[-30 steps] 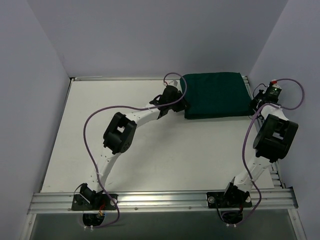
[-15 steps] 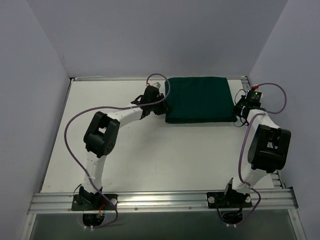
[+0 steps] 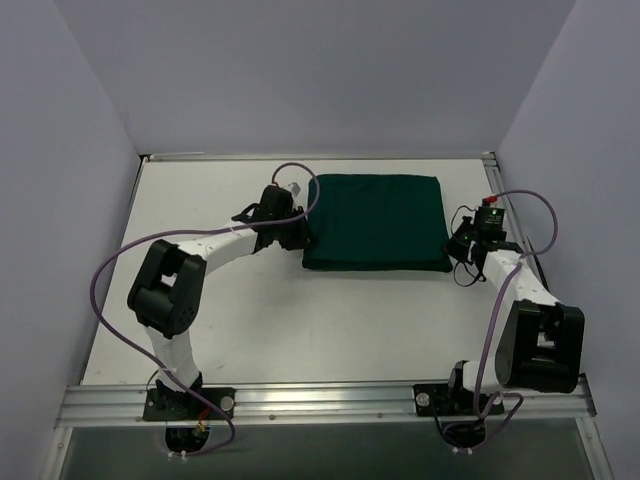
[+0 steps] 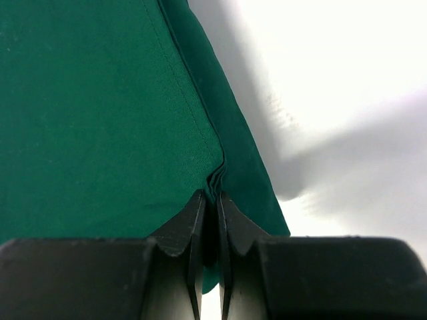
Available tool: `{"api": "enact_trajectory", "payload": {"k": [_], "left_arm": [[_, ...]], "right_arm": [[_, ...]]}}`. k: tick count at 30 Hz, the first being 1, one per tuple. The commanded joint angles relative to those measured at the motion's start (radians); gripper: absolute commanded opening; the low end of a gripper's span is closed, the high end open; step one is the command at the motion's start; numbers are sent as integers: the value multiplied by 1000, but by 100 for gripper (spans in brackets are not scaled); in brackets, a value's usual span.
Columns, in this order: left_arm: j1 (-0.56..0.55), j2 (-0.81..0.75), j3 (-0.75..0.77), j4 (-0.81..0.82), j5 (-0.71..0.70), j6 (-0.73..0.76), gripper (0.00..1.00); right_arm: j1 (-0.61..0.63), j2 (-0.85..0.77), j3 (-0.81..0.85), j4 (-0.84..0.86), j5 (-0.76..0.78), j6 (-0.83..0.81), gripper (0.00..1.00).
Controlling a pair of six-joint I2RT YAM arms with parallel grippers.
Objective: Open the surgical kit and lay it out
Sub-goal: Move the surgical kit at the center of the board.
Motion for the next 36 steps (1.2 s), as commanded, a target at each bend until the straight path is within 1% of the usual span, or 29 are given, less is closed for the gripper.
{"api": "enact_trajectory", "payload": {"k": [1, 3, 10, 14, 20, 25, 26, 34, 36], "left_arm": [[6, -73, -55, -64, 18, 52, 2], [6, -107, -101, -61, 11, 42, 2], [8, -203, -210, -74, -52, 19, 2], [11, -252, -256, -81, -92, -8, 2], [17, -295, -314, -92, -118, -24, 2], [45, -314, -342, -90, -123, -14, 3], [49, -314, -342, -95, -123, -4, 3], [83, -303, -312, -121, -131, 39, 3], [91, -294, -301, -133, -126, 50, 3]], "right_arm": [[8, -67, -45, -48, 41, -7, 2], [15, -89, -56, -54, 46, -8, 2], [66, -89, -65, -37, 63, -22, 3], [98, -61, -58, -17, 63, -24, 3], [143, -69, -61, -16, 75, -5, 3], [143, -92, -75, -17, 81, 15, 3], [166, -97, -79, -16, 83, 18, 3], [190, -117, -98, -16, 69, 44, 4], [201, -120, -102, 16, 69, 59, 4]]}}
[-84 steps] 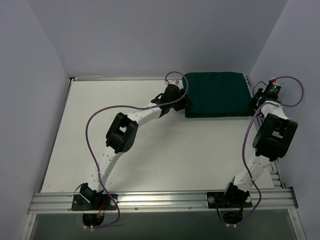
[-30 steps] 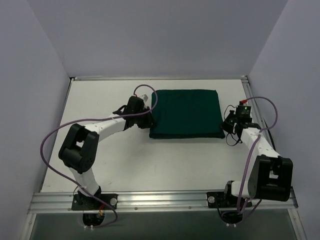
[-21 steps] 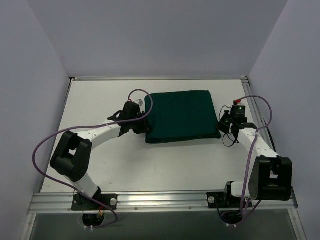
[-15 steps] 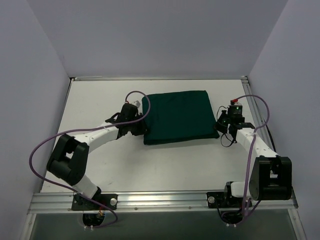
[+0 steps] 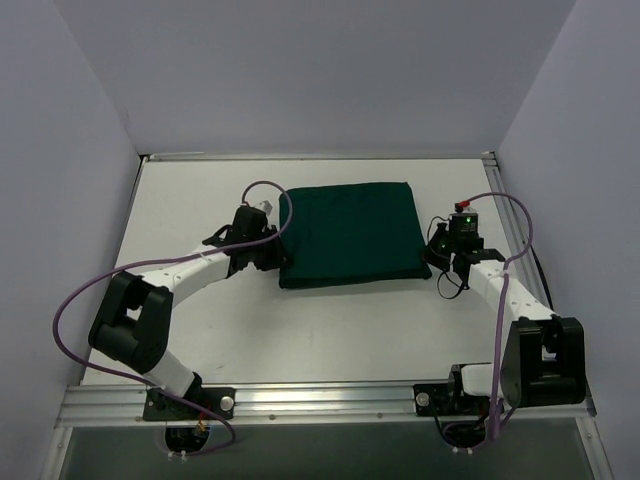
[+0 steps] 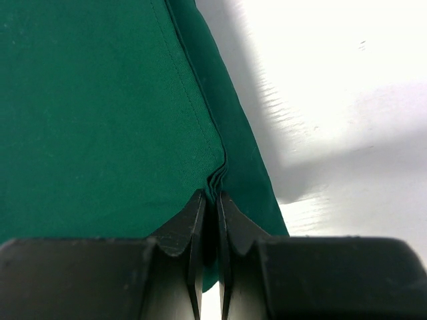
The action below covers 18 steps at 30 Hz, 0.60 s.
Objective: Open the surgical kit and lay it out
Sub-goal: Move the surgical kit at the center of the board.
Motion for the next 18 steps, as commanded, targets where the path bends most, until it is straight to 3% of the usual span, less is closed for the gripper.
{"api": "enact_trajectory", "payload": {"k": [1, 12, 16, 18], "left_arm": [[40, 0, 22, -117, -65, 82, 3], [57, -21, 24, -134, -82, 87, 4], [57, -23, 40, -143, -90, 85, 11], [57, -29, 50, -149, -90, 77, 19]], "right_arm": [[19, -26, -22, 17, 40, 22, 4], [51, -26, -21, 24, 61, 32, 8], [54, -37, -14, 14, 69, 27, 11], [56, -40, -2, 4, 81, 19, 13]]}}
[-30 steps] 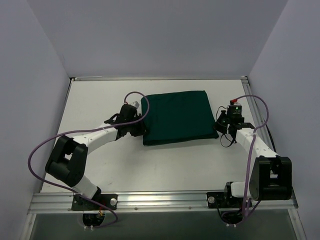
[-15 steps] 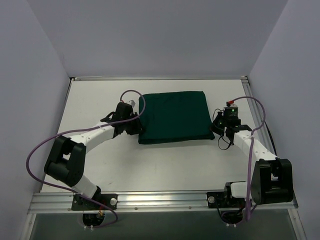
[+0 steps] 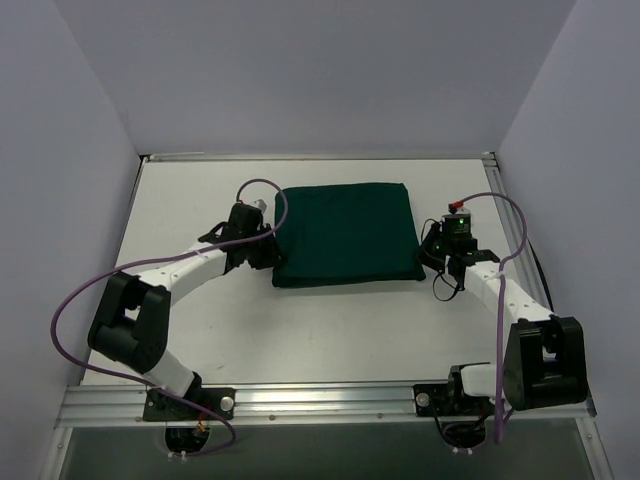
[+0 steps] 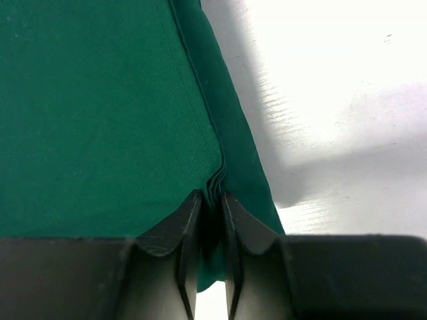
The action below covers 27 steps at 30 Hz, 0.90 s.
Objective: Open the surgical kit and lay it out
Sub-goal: Move the surgical kit at the center of the board.
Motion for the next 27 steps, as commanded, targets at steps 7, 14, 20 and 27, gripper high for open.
{"api": "enact_trajectory", "payload": {"k": [7, 14, 20, 27], "left_arm": [[21, -93, 58, -130, -120, 34, 60], [-22, -168, 190, -264, -242, 46, 95], [-230, -150, 352, -340, -433, 88, 97], [-511, 95, 631, -380, -635, 149, 97]], "right_arm": [[3, -75, 72, -84, 93, -63, 34], [3, -145, 223, -210, 136, -137, 65], [4, -255, 366, -314, 173, -194, 79], [4, -426, 474, -377, 173, -201, 92]]}}
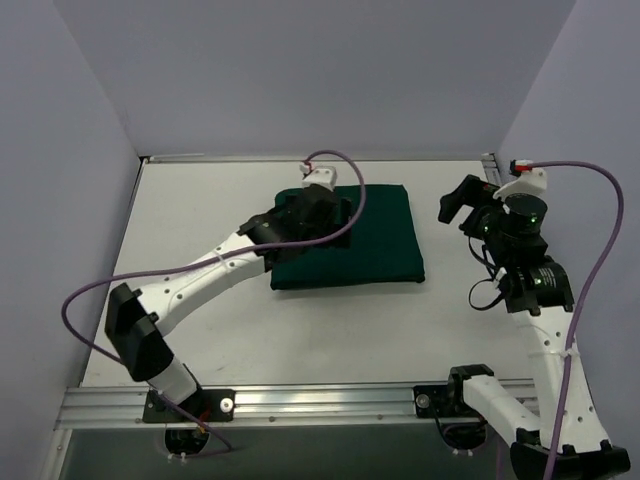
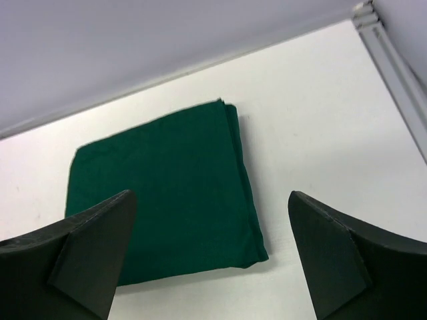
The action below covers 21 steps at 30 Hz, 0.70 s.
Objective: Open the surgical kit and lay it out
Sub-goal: Open the surgical kit at the center of the board.
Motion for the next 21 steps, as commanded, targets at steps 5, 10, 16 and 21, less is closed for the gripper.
{"api": "enact_trajectory", "payload": {"k": [5, 10, 16, 21], "left_arm": [[-229, 318, 320, -89, -203, 129, 98], [-327, 519, 546, -94, -237, 225, 100], [-381, 715, 745, -95, -265, 352, 93], [-402, 844, 905, -100, -263, 429, 90]], "right_arm": [[6, -148, 121, -62, 37, 14, 94], [8, -195, 172, -70, 38, 47, 96], [6, -210, 195, -102, 21, 51, 96], [6, -212, 198, -129, 6, 57, 96]]}}
